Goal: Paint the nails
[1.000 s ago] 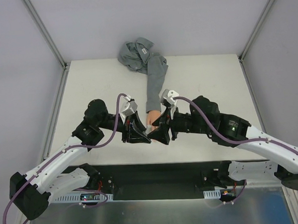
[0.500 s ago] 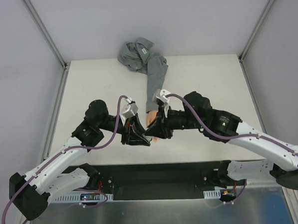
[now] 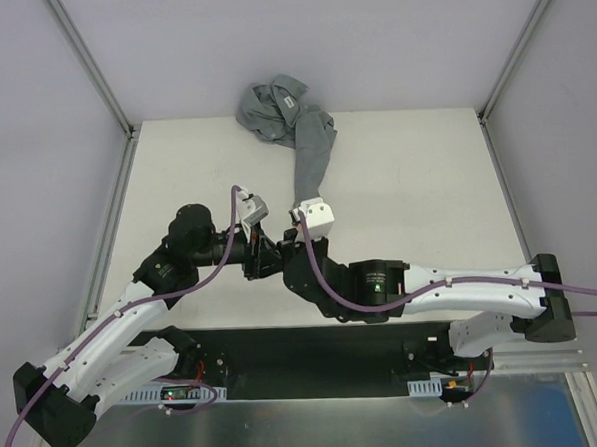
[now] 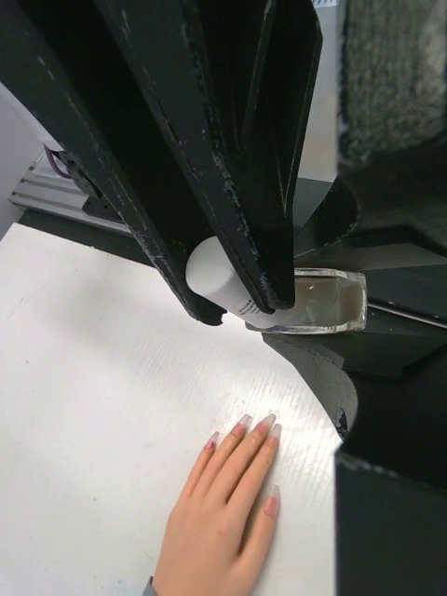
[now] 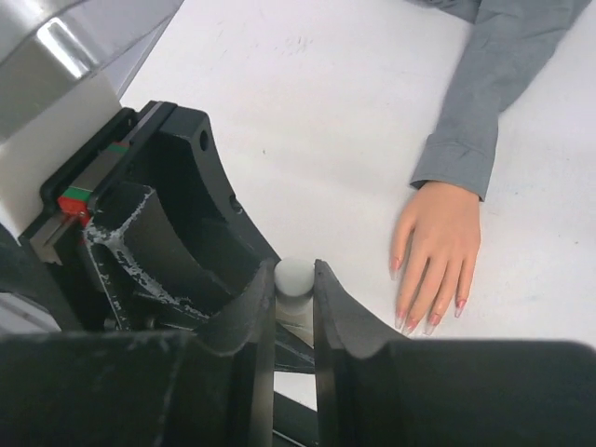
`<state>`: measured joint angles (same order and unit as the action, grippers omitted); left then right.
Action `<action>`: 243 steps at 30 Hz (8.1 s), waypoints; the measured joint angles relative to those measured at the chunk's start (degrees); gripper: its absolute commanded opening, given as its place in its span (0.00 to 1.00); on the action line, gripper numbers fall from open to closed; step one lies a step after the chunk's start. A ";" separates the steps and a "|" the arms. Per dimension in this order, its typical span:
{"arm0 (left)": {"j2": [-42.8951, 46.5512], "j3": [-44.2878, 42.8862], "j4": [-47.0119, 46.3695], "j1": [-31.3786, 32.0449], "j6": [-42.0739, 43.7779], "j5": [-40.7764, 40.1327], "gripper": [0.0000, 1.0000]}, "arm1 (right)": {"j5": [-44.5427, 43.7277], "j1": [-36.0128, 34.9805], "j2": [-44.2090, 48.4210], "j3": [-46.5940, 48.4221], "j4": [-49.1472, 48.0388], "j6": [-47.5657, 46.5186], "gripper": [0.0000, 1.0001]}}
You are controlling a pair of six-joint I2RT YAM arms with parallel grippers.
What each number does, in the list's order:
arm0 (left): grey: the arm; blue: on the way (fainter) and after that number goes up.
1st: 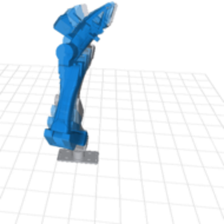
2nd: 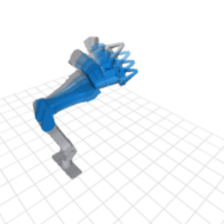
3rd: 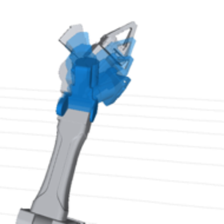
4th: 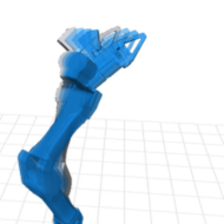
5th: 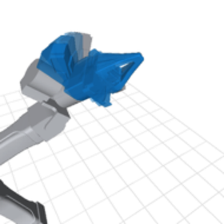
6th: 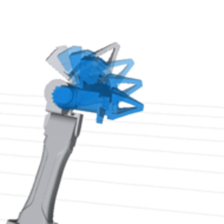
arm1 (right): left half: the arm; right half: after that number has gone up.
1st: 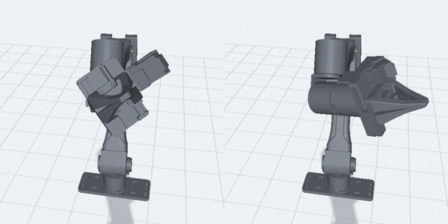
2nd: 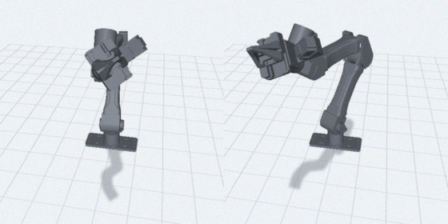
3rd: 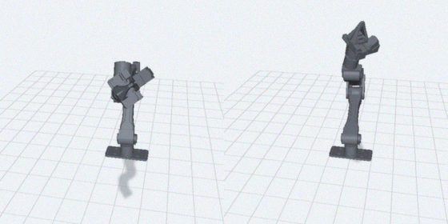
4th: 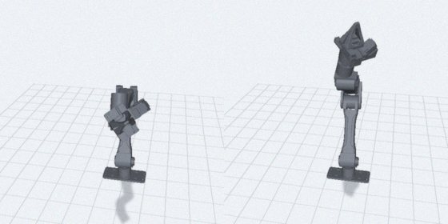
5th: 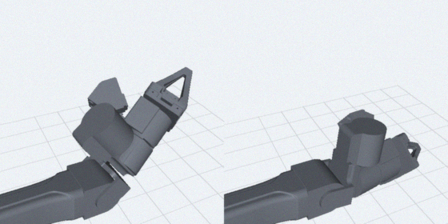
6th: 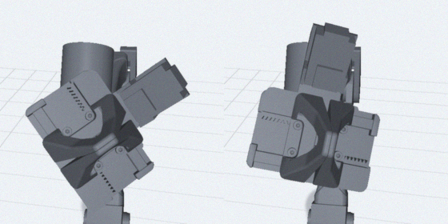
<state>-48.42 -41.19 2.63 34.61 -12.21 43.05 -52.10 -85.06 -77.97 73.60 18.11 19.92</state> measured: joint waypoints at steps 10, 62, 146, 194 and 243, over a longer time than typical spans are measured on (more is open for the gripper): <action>-0.04 -0.09 -4.42 -1.18 0.72 -0.35 0.00 | -2.54 -1.14 3.08 -0.76 -0.20 -1.62 0.61; -0.68 0.81 -10.05 0.09 -3.19 10.58 0.00 | 20.41 3.76 14.80 -11.26 -11.41 -14.47 0.01; 2.38 2.91 -31.23 2.16 -13.14 32.74 0.00 | 100.41 24.74 9.77 -2.27 -14.14 -35.32 0.01; 7.72 1.22 -15.72 -7.61 -5.35 4.72 0.00 | 18.18 -6.99 10.32 0.09 -3.15 -23.91 0.80; 1.31 1.27 -33.66 -1.57 -15.32 34.64 0.00 | 100.59 26.60 7.21 2.08 -12.44 -32.83 0.08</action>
<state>-47.11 -39.92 -31.03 33.04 -27.53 77.69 48.49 -58.46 -70.76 75.68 5.67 -12.91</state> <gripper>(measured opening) 0.239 0.204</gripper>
